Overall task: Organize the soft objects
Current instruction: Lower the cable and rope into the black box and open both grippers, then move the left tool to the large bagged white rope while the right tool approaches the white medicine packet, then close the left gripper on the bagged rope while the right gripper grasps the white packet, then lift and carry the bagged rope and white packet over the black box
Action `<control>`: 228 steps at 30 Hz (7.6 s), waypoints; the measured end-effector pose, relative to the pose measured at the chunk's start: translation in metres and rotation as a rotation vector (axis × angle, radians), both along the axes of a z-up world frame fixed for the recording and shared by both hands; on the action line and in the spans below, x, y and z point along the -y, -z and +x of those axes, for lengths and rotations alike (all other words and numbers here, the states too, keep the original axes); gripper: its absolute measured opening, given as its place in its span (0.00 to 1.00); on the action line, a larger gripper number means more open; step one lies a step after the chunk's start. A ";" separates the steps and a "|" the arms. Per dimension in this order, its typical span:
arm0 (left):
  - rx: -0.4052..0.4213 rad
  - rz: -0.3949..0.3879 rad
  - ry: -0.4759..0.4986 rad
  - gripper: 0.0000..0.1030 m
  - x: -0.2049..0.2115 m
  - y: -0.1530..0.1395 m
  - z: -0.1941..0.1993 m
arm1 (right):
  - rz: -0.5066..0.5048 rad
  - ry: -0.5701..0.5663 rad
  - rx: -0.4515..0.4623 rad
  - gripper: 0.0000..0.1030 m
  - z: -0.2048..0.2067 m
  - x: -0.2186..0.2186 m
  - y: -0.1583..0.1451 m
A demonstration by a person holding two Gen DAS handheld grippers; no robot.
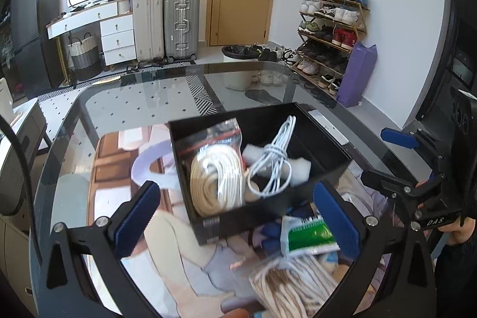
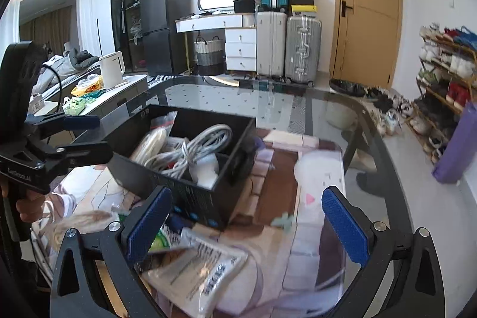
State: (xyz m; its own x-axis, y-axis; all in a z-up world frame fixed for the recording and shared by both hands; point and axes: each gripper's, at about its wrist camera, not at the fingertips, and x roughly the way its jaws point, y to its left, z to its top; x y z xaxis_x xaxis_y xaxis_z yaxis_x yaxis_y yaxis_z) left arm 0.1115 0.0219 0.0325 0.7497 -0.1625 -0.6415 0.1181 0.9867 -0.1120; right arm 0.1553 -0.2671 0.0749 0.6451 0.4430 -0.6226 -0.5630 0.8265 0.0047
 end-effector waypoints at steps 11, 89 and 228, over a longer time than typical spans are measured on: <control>-0.011 0.004 -0.019 1.00 0.003 0.000 -0.039 | -0.034 -0.032 -0.062 0.99 -0.023 0.001 0.004; -0.255 -0.137 0.122 0.75 -0.009 0.055 -0.029 | -0.137 -0.042 -0.225 0.63 -0.007 -0.018 0.062; 0.124 0.005 -0.006 0.43 -0.011 0.009 0.063 | 0.042 -0.203 -0.029 0.38 0.051 -0.076 0.003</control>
State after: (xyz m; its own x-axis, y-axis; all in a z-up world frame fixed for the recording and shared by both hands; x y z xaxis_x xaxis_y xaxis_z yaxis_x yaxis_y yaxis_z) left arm 0.1743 0.0329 0.0235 0.8242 -0.1547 -0.5448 0.1246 0.9879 -0.0921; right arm 0.2060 -0.1907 0.0723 0.5223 0.5878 -0.6178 -0.7171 0.6949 0.0548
